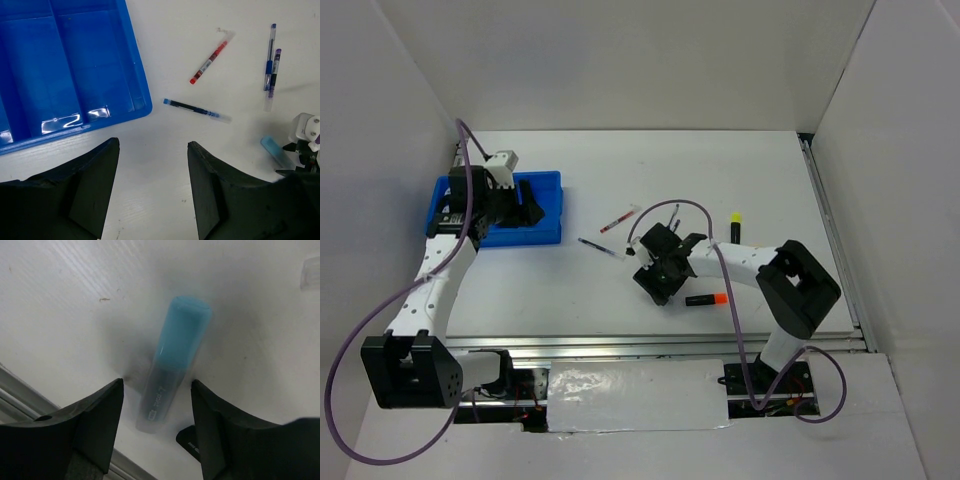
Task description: Sort the stationery into containers
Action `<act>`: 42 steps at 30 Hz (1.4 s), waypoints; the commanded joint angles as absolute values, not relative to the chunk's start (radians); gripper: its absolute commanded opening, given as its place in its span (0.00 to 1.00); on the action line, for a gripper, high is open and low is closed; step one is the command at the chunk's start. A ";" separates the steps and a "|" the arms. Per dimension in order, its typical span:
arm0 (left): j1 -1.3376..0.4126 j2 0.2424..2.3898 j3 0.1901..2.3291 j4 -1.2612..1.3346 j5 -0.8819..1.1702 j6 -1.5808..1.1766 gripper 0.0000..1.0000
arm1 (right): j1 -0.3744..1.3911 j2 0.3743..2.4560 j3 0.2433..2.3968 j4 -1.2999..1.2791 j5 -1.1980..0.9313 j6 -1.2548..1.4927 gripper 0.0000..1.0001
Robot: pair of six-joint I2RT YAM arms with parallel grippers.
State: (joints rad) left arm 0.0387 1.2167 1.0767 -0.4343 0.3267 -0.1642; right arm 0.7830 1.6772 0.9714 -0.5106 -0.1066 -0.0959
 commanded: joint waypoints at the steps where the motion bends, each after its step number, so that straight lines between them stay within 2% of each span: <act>1: 0.051 1.184 1.046 -0.370 0.331 -0.187 0.69 | 0.790 1.706 1.008 -0.480 -0.078 -0.081 0.62; 8: 0.060 1.150 0.993 -0.301 0.368 -0.221 0.69 | 0.792 1.714 1.000 -0.465 -0.115 -0.092 0.32; 12: 0.060 1.143 0.960 -0.269 0.428 -0.273 0.71 | 0.756 1.628 1.009 -0.430 -0.208 -0.081 0.15; 15: 0.049 1.140 0.948 -0.235 0.495 -0.325 0.71 | 0.735 1.557 1.052 -0.419 -0.300 -0.057 0.04; 17: 0.032 1.140 0.930 -0.194 0.540 -0.363 0.71 | 0.715 1.516 1.097 -0.410 -0.368 -0.045 0.01; 27: -0.080 1.152 0.832 0.105 0.816 -0.625 0.77 | 0.652 1.451 1.210 -0.302 -0.615 0.139 0.00; 36: -0.149 1.187 0.871 0.134 0.773 -0.713 0.76 | 0.634 1.502 1.247 -0.242 -0.617 0.345 0.00; 42: -0.210 1.212 0.920 0.037 0.675 -0.669 0.74 | 0.675 1.542 1.313 -0.279 -0.499 0.367 0.00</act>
